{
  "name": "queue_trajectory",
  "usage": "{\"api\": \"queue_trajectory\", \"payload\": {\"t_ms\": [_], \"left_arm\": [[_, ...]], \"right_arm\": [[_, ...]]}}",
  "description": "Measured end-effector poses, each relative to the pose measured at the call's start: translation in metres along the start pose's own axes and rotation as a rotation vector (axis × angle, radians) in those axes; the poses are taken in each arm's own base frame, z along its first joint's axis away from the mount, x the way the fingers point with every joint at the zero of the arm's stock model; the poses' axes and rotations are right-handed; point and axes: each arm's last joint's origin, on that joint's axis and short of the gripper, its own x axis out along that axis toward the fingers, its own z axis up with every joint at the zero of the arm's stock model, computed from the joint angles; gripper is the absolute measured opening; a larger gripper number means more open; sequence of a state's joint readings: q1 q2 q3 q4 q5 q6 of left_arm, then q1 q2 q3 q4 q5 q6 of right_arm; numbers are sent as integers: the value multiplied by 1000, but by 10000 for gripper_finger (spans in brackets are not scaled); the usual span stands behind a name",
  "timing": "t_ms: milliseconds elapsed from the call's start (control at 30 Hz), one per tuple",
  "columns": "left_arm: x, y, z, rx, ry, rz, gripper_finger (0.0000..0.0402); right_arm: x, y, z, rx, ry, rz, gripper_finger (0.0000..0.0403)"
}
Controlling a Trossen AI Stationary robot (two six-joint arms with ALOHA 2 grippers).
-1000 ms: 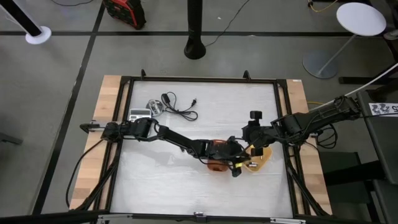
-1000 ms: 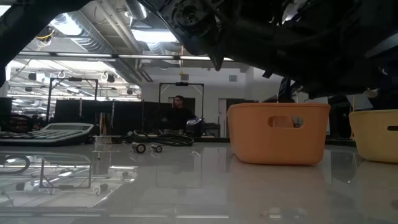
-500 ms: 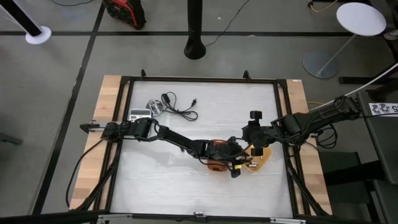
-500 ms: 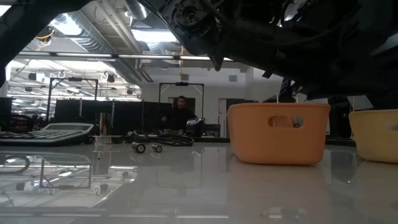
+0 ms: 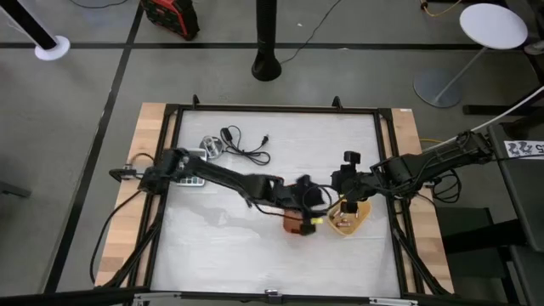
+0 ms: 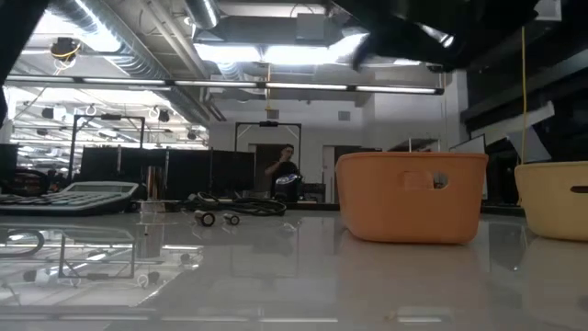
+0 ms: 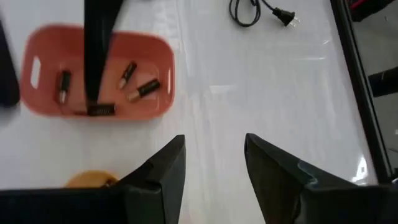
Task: Sort batteries
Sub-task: Put the black battery into the orange bin
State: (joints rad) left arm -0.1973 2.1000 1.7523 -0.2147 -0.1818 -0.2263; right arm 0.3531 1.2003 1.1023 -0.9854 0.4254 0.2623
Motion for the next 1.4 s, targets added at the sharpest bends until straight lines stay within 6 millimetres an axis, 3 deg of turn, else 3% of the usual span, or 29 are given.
{"api": "queue_trajectory", "payload": {"t_ms": [200, 300, 400, 567, 700, 1000, 1400], "left_arm": [[-84, 5, 5, -30, 321, 81, 143], [-110, 7, -2, -18, 454, 143, 137], [-122, 11, -16, 21, 559, 210, 133], [-115, 17, -50, 148, 697, 244, 136], [-108, 24, -75, 259, 791, 230, 135], [-96, 37, -115, 481, 900, 119, 133], [-84, 47, -133, 628, 862, -9, 133]], "right_arm": [[-2, 0, 5, 50, -62, 0, 161], [-15, -7, 2, 94, -107, 32, 161], [-41, -17, -8, 156, -192, 61, 161], [-80, -34, -35, 259, -368, 103, 161], [-88, -39, -65, 345, -480, 170, 161], [-63, -34, -111, 401, -620, 301, 161], [-24, -26, -141, 409, -605, 203, 161]]}}
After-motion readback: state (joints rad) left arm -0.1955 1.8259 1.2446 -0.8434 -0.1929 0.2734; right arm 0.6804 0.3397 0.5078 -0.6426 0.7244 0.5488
